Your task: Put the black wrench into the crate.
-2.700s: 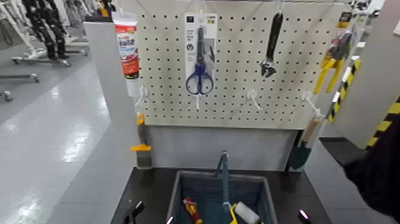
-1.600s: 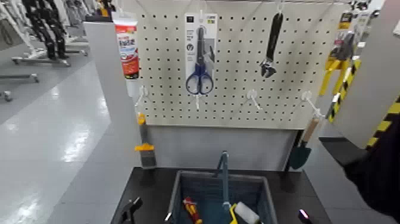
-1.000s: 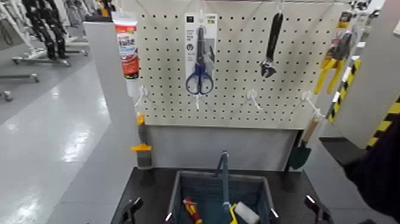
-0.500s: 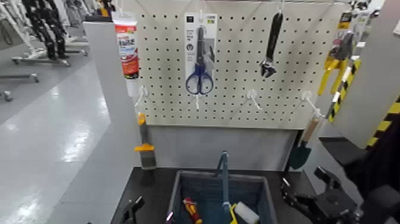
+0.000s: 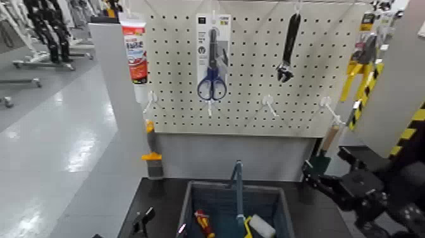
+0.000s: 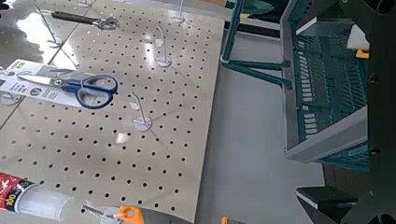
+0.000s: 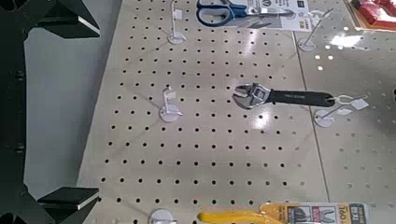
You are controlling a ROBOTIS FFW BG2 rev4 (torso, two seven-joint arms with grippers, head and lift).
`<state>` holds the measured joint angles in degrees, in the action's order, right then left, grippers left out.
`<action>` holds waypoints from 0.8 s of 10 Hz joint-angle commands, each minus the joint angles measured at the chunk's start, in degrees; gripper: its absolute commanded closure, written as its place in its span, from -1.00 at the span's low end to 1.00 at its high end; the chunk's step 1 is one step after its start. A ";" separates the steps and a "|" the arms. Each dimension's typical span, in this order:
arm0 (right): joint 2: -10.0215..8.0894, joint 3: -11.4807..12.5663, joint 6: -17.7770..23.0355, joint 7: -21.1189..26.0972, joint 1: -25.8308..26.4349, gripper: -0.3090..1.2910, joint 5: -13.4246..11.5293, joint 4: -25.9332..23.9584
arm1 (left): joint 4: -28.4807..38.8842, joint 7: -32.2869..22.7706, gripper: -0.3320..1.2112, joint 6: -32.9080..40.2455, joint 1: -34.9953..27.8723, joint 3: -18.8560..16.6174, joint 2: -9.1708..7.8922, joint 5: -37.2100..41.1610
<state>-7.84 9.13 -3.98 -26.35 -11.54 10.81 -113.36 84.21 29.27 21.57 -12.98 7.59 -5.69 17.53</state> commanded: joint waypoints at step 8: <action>-1.04 -1.04 -2.53 -5.12 17.08 -0.48 0.35 6.13 | -1.24 0.88 -0.44 -0.74 2.26 1.03 -1.34 0.84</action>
<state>-8.75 8.16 -6.49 -31.43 4.58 10.99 -107.89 83.05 30.12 20.83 -10.84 8.53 -6.94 18.30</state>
